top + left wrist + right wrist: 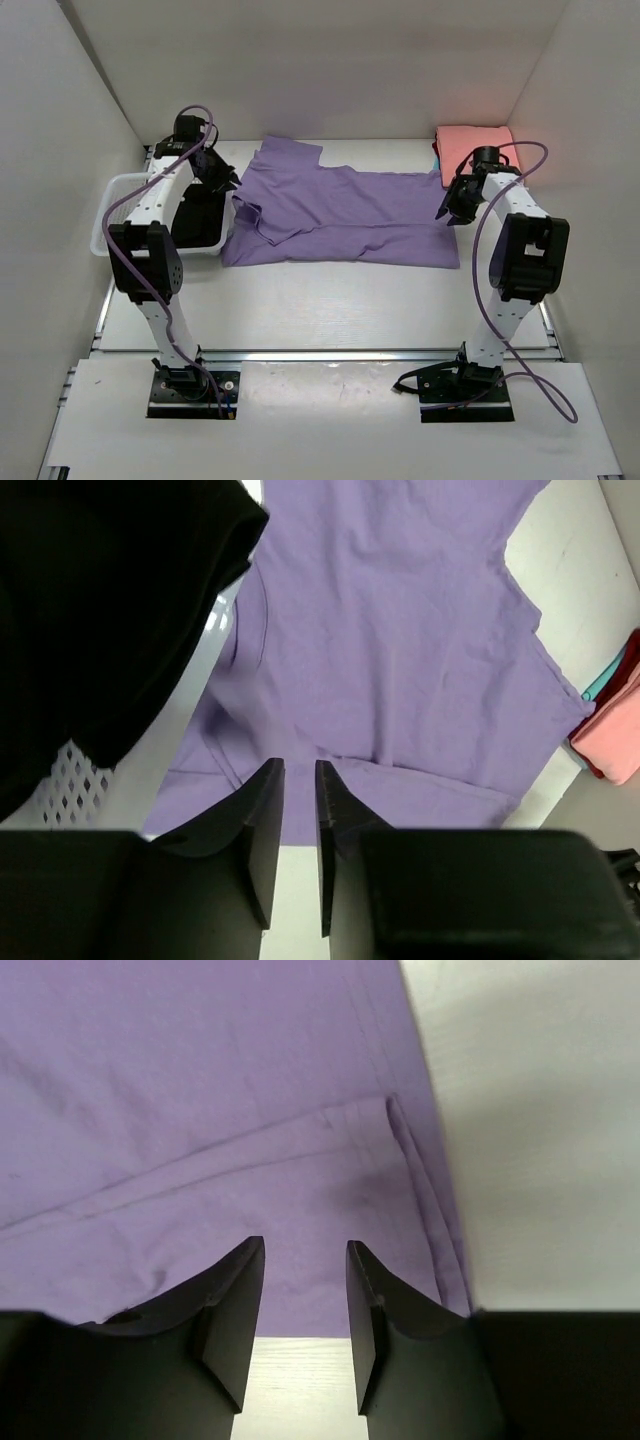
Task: Fold and stack the t-shirts
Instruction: Fold the flattened tshirt in 1/3 of the way
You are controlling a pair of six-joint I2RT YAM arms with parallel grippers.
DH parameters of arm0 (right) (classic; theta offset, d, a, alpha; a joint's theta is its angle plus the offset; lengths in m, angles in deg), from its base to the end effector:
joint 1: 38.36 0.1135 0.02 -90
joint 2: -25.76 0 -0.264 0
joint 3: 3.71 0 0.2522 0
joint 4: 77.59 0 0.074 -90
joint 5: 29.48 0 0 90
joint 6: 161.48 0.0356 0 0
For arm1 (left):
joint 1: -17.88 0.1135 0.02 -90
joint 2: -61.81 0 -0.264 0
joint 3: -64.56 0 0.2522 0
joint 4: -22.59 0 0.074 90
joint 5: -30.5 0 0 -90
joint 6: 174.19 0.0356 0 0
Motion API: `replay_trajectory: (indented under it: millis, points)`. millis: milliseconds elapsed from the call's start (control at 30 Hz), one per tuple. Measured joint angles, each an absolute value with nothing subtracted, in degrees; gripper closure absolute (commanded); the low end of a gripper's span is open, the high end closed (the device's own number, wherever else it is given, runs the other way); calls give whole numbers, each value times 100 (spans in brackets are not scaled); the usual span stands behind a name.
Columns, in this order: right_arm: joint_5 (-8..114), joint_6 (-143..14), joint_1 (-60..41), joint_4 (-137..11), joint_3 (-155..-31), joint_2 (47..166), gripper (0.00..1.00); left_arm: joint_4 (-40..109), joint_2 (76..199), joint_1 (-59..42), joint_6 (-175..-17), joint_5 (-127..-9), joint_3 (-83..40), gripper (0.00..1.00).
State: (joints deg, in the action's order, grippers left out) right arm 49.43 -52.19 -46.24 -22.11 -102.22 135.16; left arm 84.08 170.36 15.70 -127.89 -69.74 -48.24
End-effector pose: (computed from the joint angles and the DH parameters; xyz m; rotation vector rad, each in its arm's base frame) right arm 0.3962 -0.0479 0.2151 0.5880 2.6696 0.3208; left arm 0.4140 -0.0221 0.2908 -0.8693 2.4890 -0.5194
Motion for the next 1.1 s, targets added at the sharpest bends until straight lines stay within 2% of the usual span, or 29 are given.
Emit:
replay_trajectory:
  millis: [33, 133, 233, 433, 600, 733, 1000, 1100]
  points:
    - [4980, -5226, -4615, -2220, -10268, 13501, 63, 8423, 17110, 1575, -12789, -6972, -4918, 65]
    - [5019, -5236, -4580, -2227, -10277, 13446, 66, 8438, 17198, 1559, -12796, -6974, -5087, 65]
    - [5035, -5265, -4600, -2284, -10157, 13387, 72, 8421, 17196, 1433, -12796, -6985, -5113, 66]
    - [4901, -5256, -4471, -2445, -9549, 13250, 100, 8229, 17108, 770, -12863, -7184, -4265, 69]
    - [4786, -5193, -4110, -2568, -9337, 13289, 100, 8484, 17198, 322, -12929, -7199, -3533, 74]
    - [4762, -5193, -3938, -2662, -9261, 13392, 100, 8631, 17480, 292, -12920, -6865, -3469, 74]
    - [4694, -5195, -4193, -2574, -8784, 13405, 100, 8705, 18057, 95, -12728, -5890, -3703, 81]
    - [4670, -5219, -4220, -2620, -8653, 13322, 100, 8613, 18000, -12, -12708, -5855, -3443, 83]
